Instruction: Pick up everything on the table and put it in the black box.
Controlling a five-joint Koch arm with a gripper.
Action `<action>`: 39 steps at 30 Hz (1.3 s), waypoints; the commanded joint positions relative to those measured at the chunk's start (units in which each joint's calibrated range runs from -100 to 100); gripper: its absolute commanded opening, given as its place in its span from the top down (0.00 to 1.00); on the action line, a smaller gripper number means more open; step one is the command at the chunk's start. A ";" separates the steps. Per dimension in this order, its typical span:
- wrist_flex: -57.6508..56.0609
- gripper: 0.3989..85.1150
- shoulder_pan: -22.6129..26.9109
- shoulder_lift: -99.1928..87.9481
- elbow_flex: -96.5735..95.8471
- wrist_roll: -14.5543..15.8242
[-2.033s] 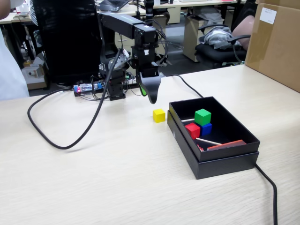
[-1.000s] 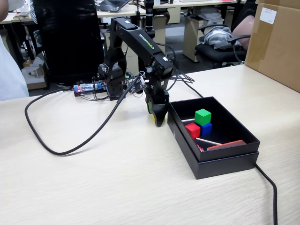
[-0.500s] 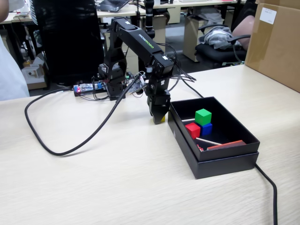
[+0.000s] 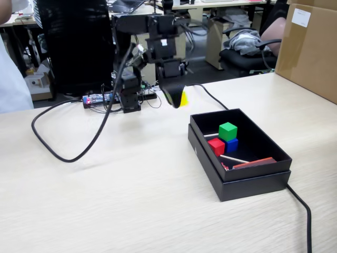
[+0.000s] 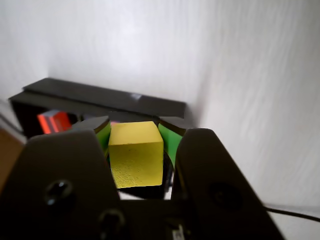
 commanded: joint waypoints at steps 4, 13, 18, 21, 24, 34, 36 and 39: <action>-0.59 0.81 2.05 18.42 21.16 -0.63; -0.59 0.81 4.15 45.50 36.39 -0.15; -0.59 0.81 4.40 50.78 38.66 0.29; -0.59 0.81 4.44 51.35 38.39 0.39; -0.68 0.81 4.35 51.01 38.30 0.39; -1.63 0.80 3.17 49.05 35.03 0.44; -1.63 0.80 3.03 49.17 34.40 0.44; -1.63 0.68 3.03 49.28 32.40 0.49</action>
